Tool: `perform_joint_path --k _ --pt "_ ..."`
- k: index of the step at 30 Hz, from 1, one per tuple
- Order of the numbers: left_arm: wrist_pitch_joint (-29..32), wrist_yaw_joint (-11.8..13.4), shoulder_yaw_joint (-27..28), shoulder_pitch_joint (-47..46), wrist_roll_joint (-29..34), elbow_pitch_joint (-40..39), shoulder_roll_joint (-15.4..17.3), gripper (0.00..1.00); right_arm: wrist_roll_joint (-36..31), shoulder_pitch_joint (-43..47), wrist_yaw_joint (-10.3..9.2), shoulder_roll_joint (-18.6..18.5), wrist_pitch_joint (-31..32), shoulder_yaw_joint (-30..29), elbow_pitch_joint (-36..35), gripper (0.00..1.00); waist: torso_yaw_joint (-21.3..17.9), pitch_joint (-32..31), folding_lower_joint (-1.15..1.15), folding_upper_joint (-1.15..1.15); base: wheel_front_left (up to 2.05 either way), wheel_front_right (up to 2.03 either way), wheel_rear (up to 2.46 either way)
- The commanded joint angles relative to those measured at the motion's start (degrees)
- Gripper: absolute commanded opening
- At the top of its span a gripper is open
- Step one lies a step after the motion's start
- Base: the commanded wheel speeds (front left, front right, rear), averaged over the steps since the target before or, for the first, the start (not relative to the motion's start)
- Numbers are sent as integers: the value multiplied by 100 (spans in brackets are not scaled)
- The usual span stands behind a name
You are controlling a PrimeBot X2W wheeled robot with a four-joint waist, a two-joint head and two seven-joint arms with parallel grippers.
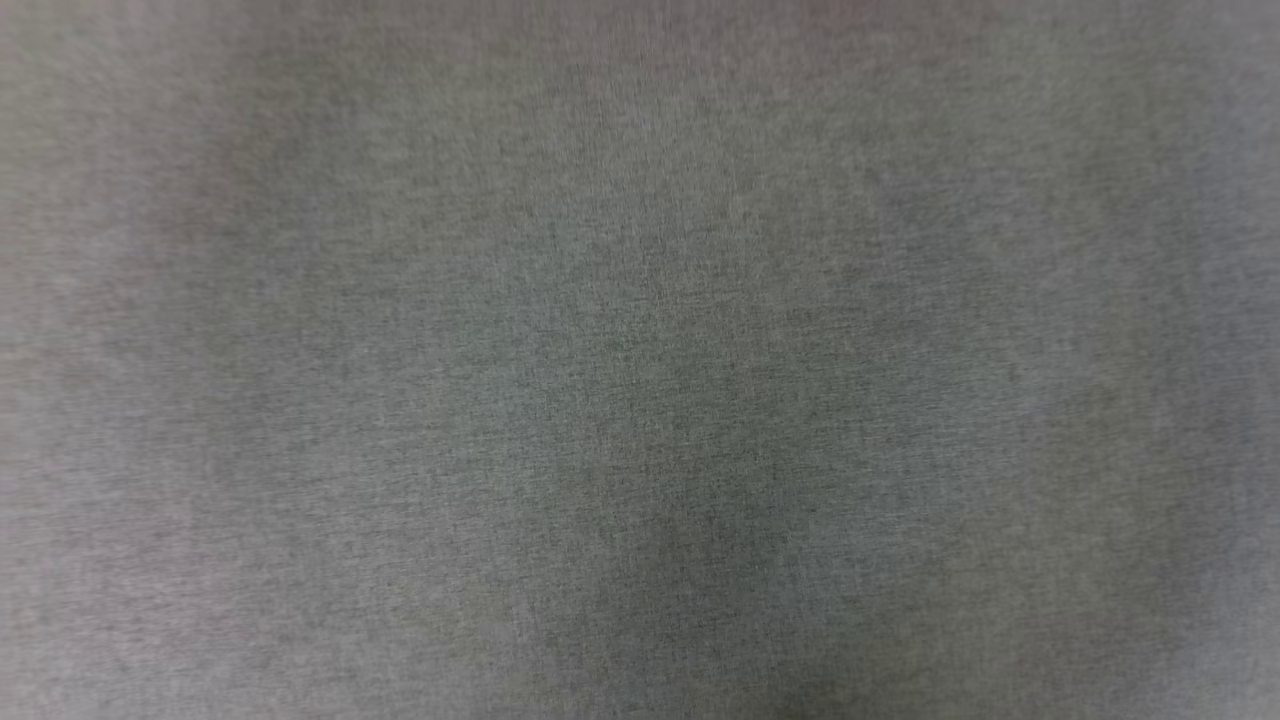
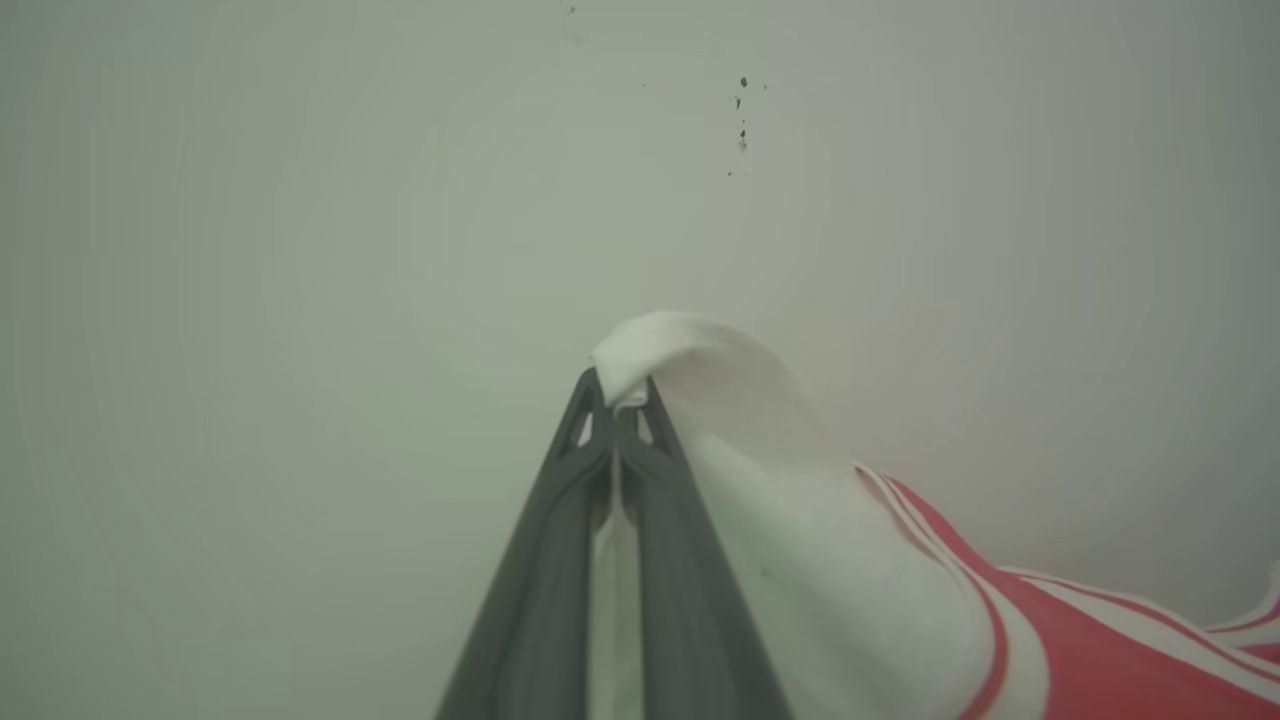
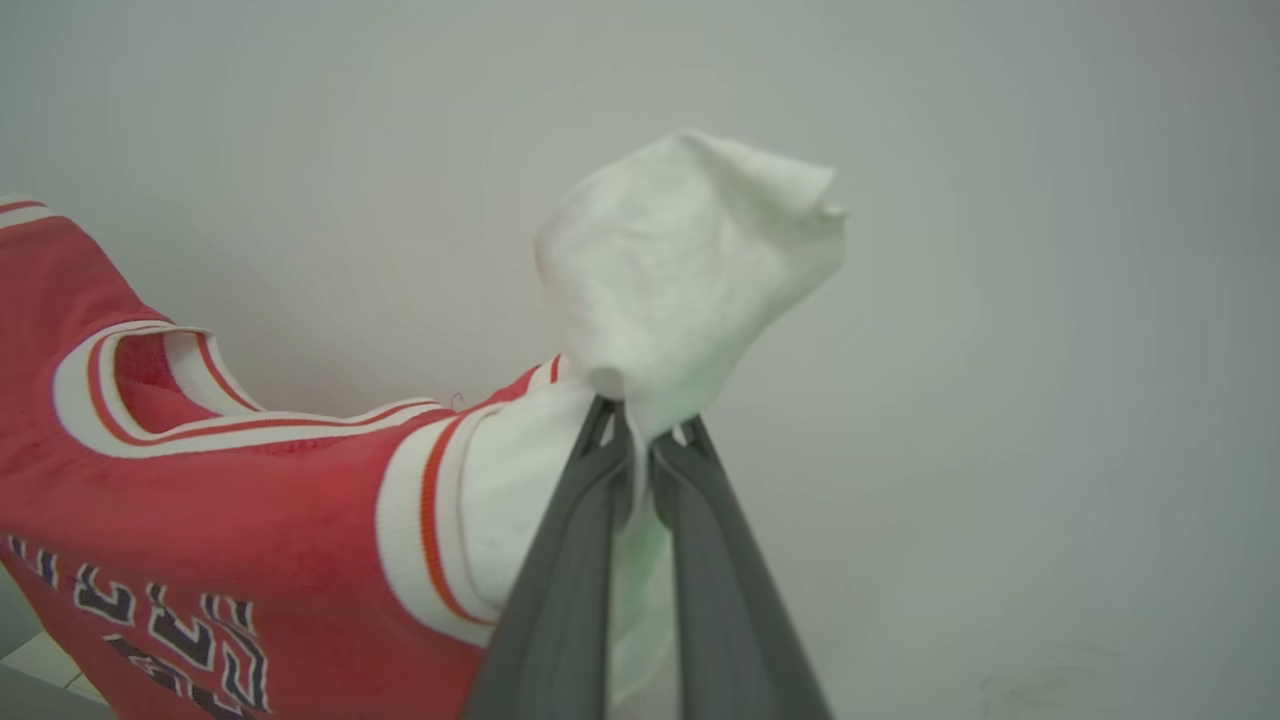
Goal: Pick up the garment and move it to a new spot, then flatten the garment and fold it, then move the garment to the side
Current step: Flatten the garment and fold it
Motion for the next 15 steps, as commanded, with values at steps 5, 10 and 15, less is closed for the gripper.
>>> perform_joint_path --k 5,10,15 --pt "-17 -151 -33 88 -131 312 -116 0 137 -200 -6 144 -143 200 346 0 1 501 -1 0 0 0 0" --pt "-9 -269 -43 210 -254 577 -225 0 278 -229 -6 185 -220 399 659 0 47 627 -1 0 0 0 0" --pt "-188 -508 14 633 -445 820 -346 0 558 103 -6 148 -416 757 940 0 111 475 -1 0 0 0 0"
